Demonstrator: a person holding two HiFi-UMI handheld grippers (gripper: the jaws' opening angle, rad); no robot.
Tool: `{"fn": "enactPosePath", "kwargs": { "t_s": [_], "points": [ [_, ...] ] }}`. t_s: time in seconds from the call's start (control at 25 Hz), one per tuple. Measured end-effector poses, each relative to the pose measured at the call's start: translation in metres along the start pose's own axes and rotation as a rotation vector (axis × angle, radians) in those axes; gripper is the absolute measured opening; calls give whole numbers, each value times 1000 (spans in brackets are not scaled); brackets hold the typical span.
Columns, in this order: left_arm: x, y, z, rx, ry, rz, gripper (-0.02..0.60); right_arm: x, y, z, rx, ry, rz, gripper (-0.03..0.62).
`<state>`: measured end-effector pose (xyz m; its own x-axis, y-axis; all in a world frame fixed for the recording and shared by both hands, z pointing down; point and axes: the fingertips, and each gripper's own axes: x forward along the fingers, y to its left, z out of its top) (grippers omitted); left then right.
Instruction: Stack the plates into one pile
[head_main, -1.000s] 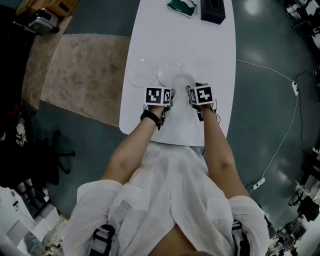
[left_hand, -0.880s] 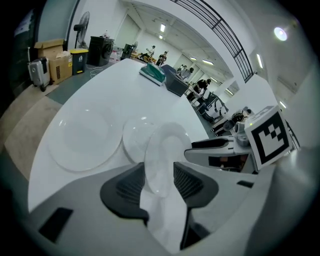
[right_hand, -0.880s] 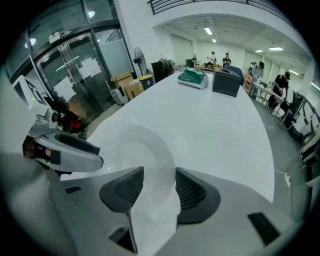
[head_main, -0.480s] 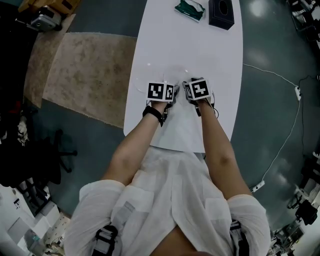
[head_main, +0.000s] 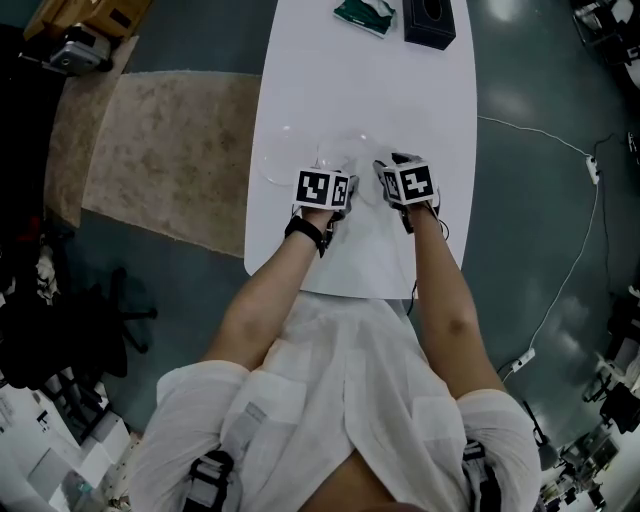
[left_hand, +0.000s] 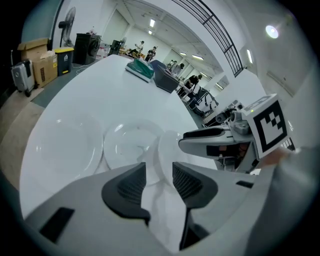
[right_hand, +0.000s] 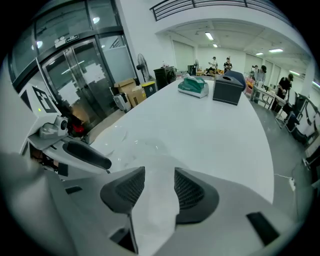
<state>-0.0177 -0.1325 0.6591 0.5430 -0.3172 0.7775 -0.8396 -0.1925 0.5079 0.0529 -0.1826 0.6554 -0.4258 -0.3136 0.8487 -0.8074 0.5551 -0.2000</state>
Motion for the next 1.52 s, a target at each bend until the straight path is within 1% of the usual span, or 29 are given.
{"fn": "enactPosePath", "kwargs": {
  "t_s": [0.12,0.2,0.4,0.52,0.68,0.96,1.12,1.2,1.28,1.4,1.48,1.52],
  "points": [
    [1,-7,-4,25,4,0,172,-15,-13,-14,45,-23,-21,206],
    [3,-11,-7,35,9,3,172,-21,-23,-28,64,-19,-38,212],
    [11,-22,-15,39,21,14,173,-28,-48,-53,81,-6,-70,240],
    [14,-24,-18,42,23,29,192,-29,-60,-62,101,1,-62,249],
    [17,-25,-18,40,21,44,193,-25,-70,-67,126,-8,-22,249],
    [28,-23,-18,6,22,78,193,-9,-77,-57,62,2,25,252],
    [33,-25,-17,-11,24,81,193,-5,-80,-48,23,0,27,256],
    [34,-24,-17,-14,22,82,193,-6,-80,-45,20,-5,35,270],
    [35,-24,-16,-16,19,87,192,-3,-76,-44,16,-3,66,270],
    [37,-25,-15,-24,16,91,192,2,-64,-41,-29,6,114,270],
    [38,-25,-14,-25,15,91,192,4,-59,-40,-56,18,123,268],
    [38,-26,-14,-25,14,91,191,5,-57,-40,-61,24,125,255]
  ]
}}
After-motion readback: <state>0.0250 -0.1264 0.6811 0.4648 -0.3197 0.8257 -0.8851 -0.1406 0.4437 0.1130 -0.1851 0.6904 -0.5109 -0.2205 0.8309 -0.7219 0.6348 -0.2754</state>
